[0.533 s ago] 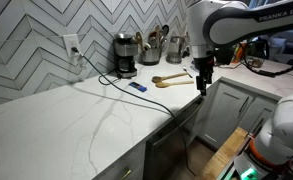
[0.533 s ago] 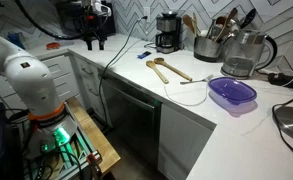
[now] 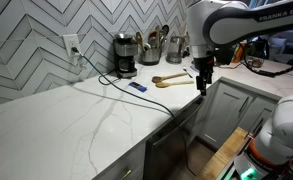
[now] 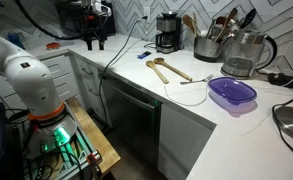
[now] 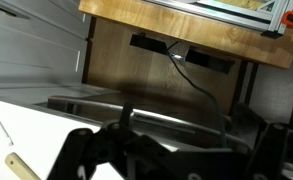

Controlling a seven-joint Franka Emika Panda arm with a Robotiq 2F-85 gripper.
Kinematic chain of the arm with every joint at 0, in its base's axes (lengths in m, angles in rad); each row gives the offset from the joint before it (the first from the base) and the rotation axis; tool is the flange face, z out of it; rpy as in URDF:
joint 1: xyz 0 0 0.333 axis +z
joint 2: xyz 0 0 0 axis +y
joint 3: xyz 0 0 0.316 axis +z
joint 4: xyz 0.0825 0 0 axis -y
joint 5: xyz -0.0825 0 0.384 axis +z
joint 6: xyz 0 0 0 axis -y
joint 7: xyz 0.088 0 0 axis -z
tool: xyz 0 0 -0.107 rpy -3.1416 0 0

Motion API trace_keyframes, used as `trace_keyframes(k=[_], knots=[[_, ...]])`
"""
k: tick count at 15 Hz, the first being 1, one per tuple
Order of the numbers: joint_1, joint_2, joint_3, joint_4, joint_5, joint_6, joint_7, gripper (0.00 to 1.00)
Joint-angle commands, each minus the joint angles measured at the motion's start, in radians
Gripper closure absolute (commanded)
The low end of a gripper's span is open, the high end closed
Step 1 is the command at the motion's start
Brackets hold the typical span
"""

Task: Pull the utensil holding bucket slightly backwards

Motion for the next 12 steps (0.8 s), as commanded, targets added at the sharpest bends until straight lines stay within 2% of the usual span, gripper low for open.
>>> trace_keyframes(k=[1, 5, 10, 12], knots=[[0.022, 0.003, -0.018, 0.002, -0.008, -0.002, 0.01, 0.0], [0.022, 0.003, -0.018, 0.002, -0.008, -0.002, 0.01, 0.0], [-0.096, 0.065, -0.106, 0.061, -0.104, 0.213, 0.1, 0.0], [-0.129, 0.106, -0.153, 0.117, -0.122, 0.299, 0.082, 0.0]])
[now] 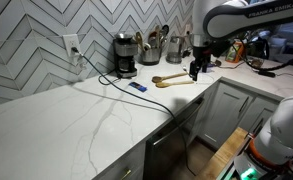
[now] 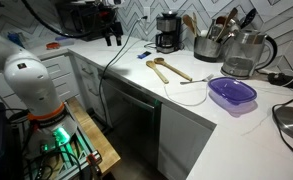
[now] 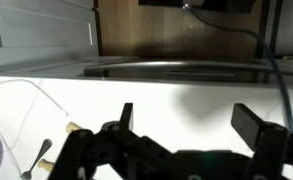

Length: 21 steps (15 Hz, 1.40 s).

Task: Pull the utensil holding bucket slightly backwards

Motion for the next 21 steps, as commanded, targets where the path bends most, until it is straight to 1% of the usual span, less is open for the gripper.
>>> trace_keyframes(k=[1, 3, 6, 9, 11, 13, 16, 17, 19, 21], knots=[[-0.056, 0.101, -0.069, 0.105, -0.044, 0.139, 0.003, 0.0], [-0.068, 0.166, -0.098, 0.176, -0.035, 0.223, -0.018, 0.0], [-0.084, 0.271, -0.11, 0.281, -0.048, 0.337, -0.024, 0.0], [-0.088, 0.385, -0.126, 0.398, -0.031, 0.416, -0.031, 0.0], [-0.094, 0.466, -0.134, 0.484, -0.03, 0.471, -0.006, 0.0], [-0.099, 0.546, -0.141, 0.574, -0.033, 0.495, 0.016, 0.0], [-0.096, 0.656, -0.153, 0.701, -0.02, 0.486, 0.021, 0.0], [-0.09, 0.576, -0.152, 0.609, -0.028, 0.494, 0.006, 0.0], [-0.089, 0.634, -0.157, 0.671, -0.027, 0.493, 0.009, 0.0], [-0.088, 0.655, -0.158, 0.693, -0.026, 0.493, 0.012, 0.0]])
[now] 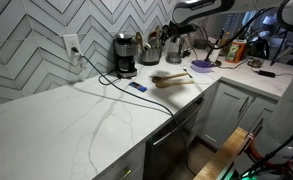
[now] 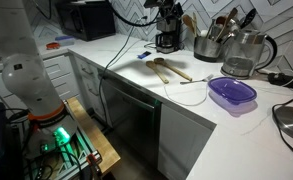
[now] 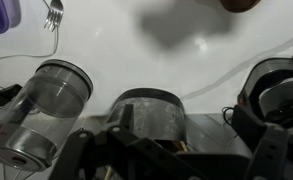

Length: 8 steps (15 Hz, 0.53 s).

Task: Pull the utensil holding bucket slightly backwards

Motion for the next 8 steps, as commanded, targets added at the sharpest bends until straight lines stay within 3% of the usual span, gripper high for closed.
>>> trace_keyframes(k=[1, 5, 8], knots=[[0.009, 0.002, -0.01, 0.006, 0.003, -0.003, -0.002, 0.0], [0.009, 0.002, -0.01, 0.012, 0.003, -0.003, -0.001, 0.0], [0.003, 0.069, -0.021, 0.072, 0.022, 0.049, 0.073, 0.0]])
